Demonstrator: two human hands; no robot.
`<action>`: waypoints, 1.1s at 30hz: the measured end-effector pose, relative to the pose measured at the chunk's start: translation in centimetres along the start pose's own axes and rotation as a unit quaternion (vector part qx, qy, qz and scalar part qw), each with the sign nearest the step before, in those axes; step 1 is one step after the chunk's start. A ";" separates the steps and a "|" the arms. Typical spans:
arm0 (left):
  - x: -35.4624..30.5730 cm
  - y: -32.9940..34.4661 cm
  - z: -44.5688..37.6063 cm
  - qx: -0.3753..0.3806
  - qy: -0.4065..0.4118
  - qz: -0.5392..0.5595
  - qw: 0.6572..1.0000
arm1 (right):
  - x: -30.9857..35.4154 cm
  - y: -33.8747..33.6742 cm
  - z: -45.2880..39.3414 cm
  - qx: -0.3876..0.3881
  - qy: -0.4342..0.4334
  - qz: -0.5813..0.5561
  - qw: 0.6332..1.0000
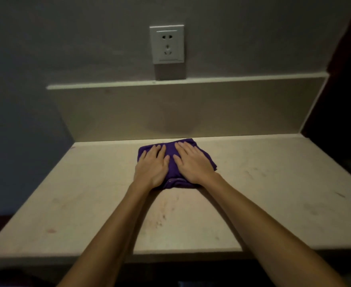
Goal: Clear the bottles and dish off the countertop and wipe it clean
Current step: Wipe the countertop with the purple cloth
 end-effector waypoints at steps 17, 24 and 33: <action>-42.6 7.6 -1.6 0.070 0.242 0.099 0.963 | -34.5 -13.8 22.1 -0.042 0.286 0.067 0.955; -41.2 7.9 -1.0 0.071 0.293 0.085 0.950 | -32.5 -12.9 23.2 -0.059 0.304 0.079 0.948; -28.6 4.5 1.9 0.055 0.301 0.070 0.950 | -19.2 -9.4 20.7 -0.059 0.279 0.066 0.956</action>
Point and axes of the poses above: each hand's wrist, its own z-axis away from the middle knuckle, its own y-axis out of the palm, x = y × z, the point moved 7 cm from there along -z, towards the middle knuckle, and after that the axes turned 1 degree about x, right-handed, at the moved point
